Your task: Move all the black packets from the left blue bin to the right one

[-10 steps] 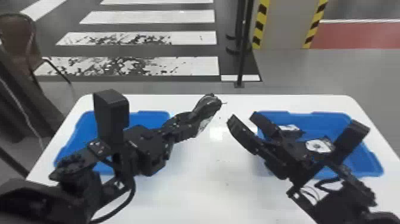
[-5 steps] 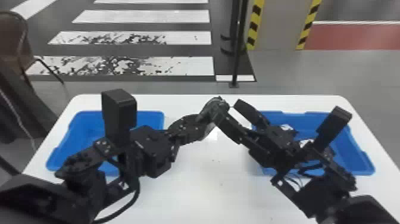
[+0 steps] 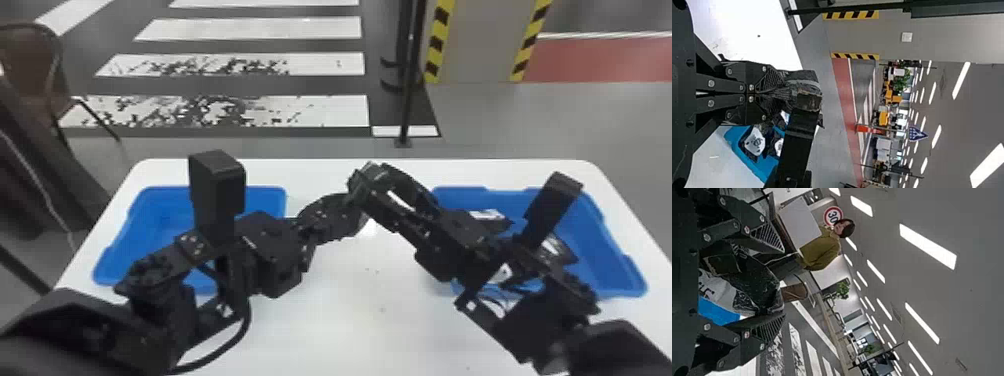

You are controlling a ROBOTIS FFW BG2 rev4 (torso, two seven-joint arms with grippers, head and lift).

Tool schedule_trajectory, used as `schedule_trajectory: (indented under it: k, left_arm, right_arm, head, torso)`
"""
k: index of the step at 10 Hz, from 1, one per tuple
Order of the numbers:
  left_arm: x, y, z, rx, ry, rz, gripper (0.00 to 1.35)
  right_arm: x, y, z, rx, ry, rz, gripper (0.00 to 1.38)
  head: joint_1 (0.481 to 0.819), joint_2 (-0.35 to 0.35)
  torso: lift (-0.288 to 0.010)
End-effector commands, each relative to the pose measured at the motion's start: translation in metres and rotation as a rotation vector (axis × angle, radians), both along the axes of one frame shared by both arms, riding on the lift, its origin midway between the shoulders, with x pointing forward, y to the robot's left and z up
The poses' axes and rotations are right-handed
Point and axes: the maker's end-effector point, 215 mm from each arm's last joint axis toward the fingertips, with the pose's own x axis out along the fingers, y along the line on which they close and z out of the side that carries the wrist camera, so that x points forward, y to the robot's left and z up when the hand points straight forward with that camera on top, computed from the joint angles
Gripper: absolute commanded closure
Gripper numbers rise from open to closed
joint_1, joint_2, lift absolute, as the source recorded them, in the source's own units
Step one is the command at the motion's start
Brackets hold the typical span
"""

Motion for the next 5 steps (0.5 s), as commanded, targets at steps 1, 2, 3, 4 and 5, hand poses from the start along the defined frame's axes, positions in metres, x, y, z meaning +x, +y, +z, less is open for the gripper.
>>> schedule_trajectory:
  k: [1,2,3,4,5]
  left_arm:
    - [0.000,-0.001,-0.001,-0.005,0.005,-0.003,1.21]
    - [-0.001,-0.002,0.000,-0.009,0.003,-0.005,1.21]
    - [-0.001,-0.002,0.001,-0.013,0.001,-0.006,1.21]
    - [-0.001,0.001,0.001,-0.022,0.000,0.000,1.12]
    - [0.001,0.010,0.003,-0.038,-0.007,0.022,0.67]
  right_arm:
    - [0.002,-0.002,0.003,-0.015,-0.024,-0.013,1.19]
    - [0.003,-0.004,0.005,-0.011,-0.031,-0.020,1.29]
    - [0.003,-0.005,0.003,-0.010,-0.030,-0.022,1.29]
    - [0.003,-0.006,0.001,-0.005,-0.024,-0.024,1.29]
    - [0.008,-0.015,-0.001,-0.004,-0.023,-0.044,1.29]
  head:
    - [0.695,0.046]
    - [0.695,0.044]
    - [0.695,0.041]
    - [0.695,0.038]
    - [0.695,0.038]
  torso:
    - [-0.140]
    - [-0.140]
    - [-0.140]
    - [-0.140]
    - [-0.140]
